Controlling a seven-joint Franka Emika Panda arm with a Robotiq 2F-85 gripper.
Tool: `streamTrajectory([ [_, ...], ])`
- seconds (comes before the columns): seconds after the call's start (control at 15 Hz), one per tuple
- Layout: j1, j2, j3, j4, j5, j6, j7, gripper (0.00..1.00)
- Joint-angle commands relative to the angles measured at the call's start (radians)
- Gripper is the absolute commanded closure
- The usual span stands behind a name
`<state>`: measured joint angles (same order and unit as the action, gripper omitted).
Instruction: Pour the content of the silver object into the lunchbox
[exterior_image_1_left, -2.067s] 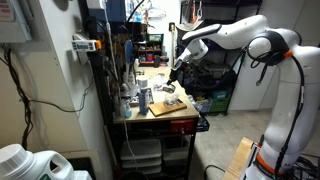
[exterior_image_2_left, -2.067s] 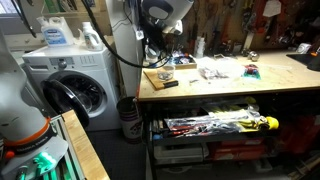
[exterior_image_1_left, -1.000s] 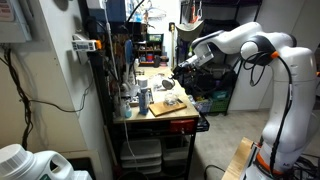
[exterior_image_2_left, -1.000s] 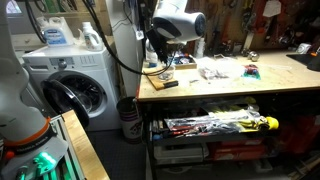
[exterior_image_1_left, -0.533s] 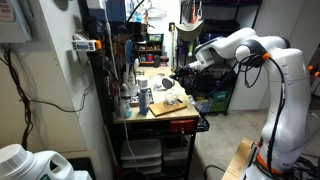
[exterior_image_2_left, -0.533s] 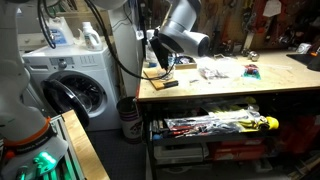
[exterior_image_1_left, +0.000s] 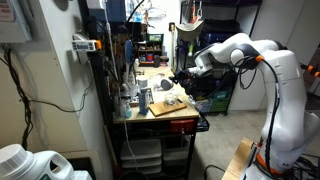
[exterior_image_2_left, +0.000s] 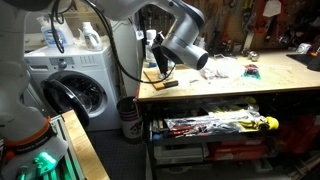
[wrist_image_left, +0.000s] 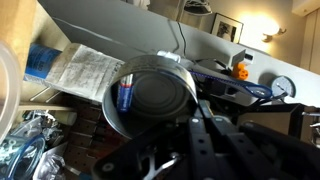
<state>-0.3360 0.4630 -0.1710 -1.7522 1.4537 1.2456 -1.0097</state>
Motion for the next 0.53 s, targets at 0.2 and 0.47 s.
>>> streamTrajectory([
  [0.2,-0.027,0.072,-0.009,0.012,0.088,-0.087,-0.043,0.99],
  [0.47,-0.035,0.095,-0.012,0.002,0.13,-0.116,-0.048,0.99],
])
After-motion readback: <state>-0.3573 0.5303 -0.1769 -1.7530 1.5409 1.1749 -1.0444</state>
